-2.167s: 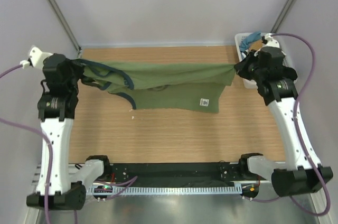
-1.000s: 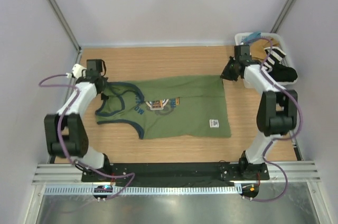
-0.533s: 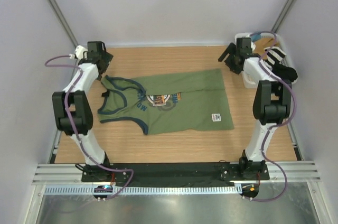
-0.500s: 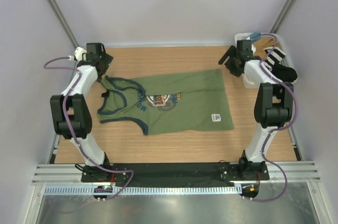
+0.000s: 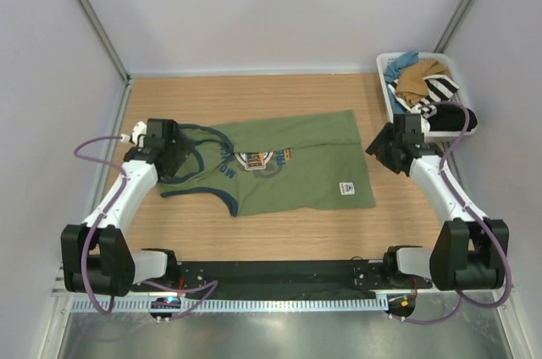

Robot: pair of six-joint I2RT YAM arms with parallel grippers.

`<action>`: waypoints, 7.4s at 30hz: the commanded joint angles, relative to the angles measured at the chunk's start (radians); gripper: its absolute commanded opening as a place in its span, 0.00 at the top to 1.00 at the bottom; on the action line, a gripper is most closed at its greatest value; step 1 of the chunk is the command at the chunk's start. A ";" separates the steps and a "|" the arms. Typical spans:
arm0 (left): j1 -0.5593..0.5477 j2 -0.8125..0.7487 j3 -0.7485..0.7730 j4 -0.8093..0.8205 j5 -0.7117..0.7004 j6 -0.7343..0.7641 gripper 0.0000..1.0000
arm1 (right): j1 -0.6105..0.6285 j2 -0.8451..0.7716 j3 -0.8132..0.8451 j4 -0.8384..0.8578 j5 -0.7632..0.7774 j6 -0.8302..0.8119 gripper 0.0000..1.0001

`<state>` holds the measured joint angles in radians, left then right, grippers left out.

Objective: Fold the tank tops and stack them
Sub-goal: Flatten the tank top out, then fold the tank top

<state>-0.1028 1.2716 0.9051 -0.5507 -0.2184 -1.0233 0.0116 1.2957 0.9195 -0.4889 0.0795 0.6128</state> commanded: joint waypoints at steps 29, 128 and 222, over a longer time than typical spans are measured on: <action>0.204 0.613 0.463 0.135 -0.098 -0.029 0.53 | 0.001 -0.030 -0.307 0.119 -0.104 0.036 0.46; 0.417 0.296 -0.140 0.179 0.040 -0.121 0.72 | 0.001 -0.227 -0.449 0.049 -0.113 0.114 0.70; -0.488 -0.091 -0.311 -0.072 -0.010 -0.434 0.48 | 0.002 -0.207 -0.435 -0.065 -0.122 0.131 0.89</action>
<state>-0.5827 1.1675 0.5880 -0.6624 -0.1875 -1.4178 0.0154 1.0798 0.4717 -0.5945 -0.0509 0.7372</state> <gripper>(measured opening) 0.532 0.150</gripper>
